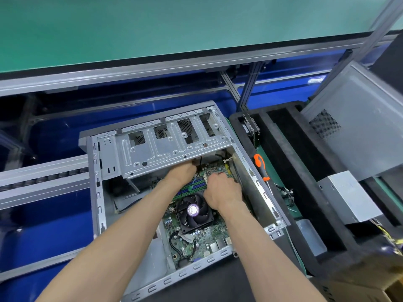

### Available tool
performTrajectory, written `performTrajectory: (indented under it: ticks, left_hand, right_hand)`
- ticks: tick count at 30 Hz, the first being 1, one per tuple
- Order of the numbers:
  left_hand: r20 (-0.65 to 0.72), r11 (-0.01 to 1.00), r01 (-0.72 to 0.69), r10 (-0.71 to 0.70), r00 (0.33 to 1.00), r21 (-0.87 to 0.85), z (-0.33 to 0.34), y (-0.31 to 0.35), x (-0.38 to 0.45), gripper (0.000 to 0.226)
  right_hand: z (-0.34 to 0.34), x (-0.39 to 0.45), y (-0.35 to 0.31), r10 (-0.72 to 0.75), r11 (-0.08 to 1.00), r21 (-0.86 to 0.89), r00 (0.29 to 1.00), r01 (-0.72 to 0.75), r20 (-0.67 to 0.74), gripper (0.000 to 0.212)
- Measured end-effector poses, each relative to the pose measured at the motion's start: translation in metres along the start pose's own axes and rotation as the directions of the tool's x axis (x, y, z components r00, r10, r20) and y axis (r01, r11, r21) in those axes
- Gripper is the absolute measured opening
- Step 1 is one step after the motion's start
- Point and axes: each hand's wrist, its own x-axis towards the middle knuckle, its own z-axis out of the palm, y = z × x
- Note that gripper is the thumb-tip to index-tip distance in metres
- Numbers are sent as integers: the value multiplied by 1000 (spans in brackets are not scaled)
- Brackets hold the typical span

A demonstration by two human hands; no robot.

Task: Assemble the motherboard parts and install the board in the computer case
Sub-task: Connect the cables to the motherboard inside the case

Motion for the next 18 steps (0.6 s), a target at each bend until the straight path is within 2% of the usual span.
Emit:
performTrajectory:
  ticks: [2,4,7,9,11,14,16,18]
  left_hand:
    - [55,995,55,-60,997,85,-7,-9,-9,33]
    - [30,996,81,-83,996,47,-15,-17,-19,30]
    - [-4,998,26,-26,1000,61,-19,-27,-29,25]
    - [18,998,-51,52,999,-27,-21,-24,-37,27]
    - [48,996,-82,84,995,-35,-18,-21,-39,26]
    - [47,995,-90,88,995,39,-14,-14,-40,9]
    - [43,992,-96,93,995,85,-10,-14,-39,15]
    - [20,997,-77,76,997,13,-8,-17,-38,12]
  right_hand:
    - [-1,-1,-1,9,1000,8,1000,-9,-19,27]
    - [-1,-1,-2,10,1000,13,999,-9,-47,29]
    - [-2,-1,-5,-10,1000,21,997,12,-76,27]
    - [-3,-3,-6,-15,999,33,996,18,-82,26]
    - [-3,-4,-5,-17,999,45,996,21,-89,23]
    - [-2,-4,-6,-10,998,58,997,15,-78,18]
    - [-2,-4,-6,-4,998,68,999,7,-54,14]
    - [-1,-4,-6,7,997,82,1000,-6,-18,7]
